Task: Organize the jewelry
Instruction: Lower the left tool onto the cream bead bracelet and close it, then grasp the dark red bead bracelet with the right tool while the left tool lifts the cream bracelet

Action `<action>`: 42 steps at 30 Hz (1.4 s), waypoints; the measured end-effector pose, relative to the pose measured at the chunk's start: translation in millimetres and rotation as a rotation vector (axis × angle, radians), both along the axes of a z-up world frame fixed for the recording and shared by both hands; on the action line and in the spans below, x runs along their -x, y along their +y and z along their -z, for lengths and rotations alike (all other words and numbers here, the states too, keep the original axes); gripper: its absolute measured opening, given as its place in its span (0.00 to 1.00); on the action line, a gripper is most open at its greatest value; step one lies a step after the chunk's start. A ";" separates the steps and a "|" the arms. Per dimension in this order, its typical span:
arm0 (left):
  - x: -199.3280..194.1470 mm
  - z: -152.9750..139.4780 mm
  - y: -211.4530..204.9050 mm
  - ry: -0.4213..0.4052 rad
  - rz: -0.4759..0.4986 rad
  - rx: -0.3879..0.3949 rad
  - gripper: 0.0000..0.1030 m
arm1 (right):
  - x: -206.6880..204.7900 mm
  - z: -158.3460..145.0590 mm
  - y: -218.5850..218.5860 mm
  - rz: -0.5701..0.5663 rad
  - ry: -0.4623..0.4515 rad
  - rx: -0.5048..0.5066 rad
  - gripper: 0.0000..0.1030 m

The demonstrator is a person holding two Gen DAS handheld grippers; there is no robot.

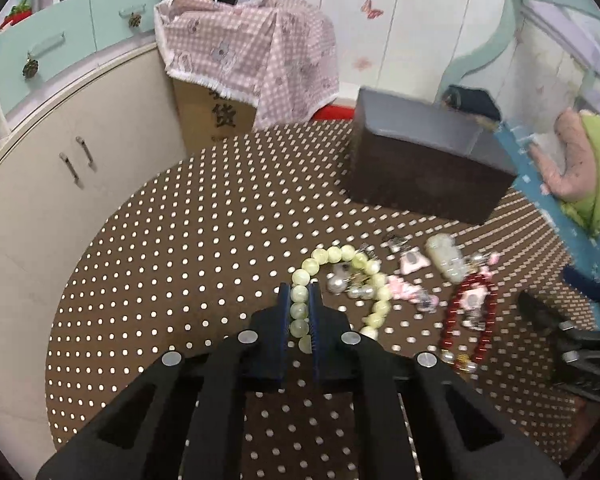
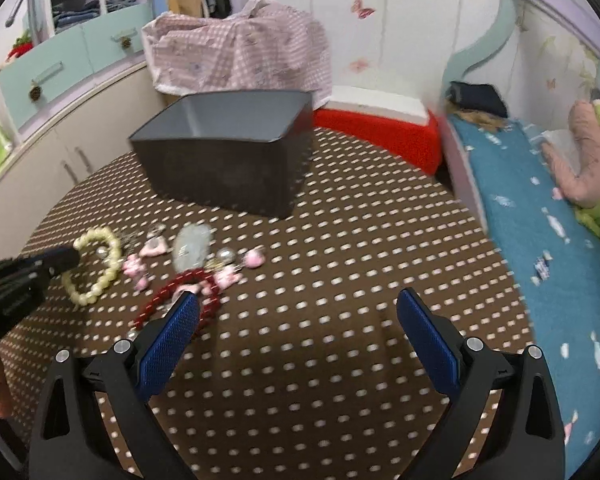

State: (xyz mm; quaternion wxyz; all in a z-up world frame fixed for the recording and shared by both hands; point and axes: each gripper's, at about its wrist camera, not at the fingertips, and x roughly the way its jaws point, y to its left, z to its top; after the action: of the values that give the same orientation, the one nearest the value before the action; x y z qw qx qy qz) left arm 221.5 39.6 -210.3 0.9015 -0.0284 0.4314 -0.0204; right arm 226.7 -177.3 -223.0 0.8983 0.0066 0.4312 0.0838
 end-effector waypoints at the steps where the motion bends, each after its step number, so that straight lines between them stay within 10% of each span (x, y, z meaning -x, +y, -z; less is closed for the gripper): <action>1: 3.5 -3.3 0.5 -0.008 0.008 0.011 0.08 | 0.0 2.2 4.9 -0.012 0.006 -0.001 0.92; 8: 22.1 -16.2 8.3 -0.044 0.030 0.031 0.08 | -6.1 9.9 22.5 -0.025 0.029 0.018 0.92; 10: 23.8 -17.4 9.0 -0.045 0.035 0.032 0.08 | -8.9 11.3 24.5 -0.021 0.036 0.021 0.68; 17: 27.3 -18.6 9.9 -0.047 0.064 0.051 0.08 | -9.6 16.4 36.2 -0.032 0.046 0.048 0.49; 24: 26.8 -25.3 8.2 -0.051 0.096 0.108 0.08 | -4.5 13.8 44.0 -0.108 0.051 0.022 0.09; 42: 13.3 -104.8 -7.1 -0.145 0.309 0.238 0.08 | 19.2 -86.7 17.3 -0.166 -0.110 -0.089 0.08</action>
State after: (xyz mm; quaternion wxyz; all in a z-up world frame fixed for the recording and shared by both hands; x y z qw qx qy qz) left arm 208.1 32.4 -105.5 0.9066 -0.0667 0.3591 -0.2111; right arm 207.5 -160.0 -136.3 0.9095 0.0058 0.3759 0.1774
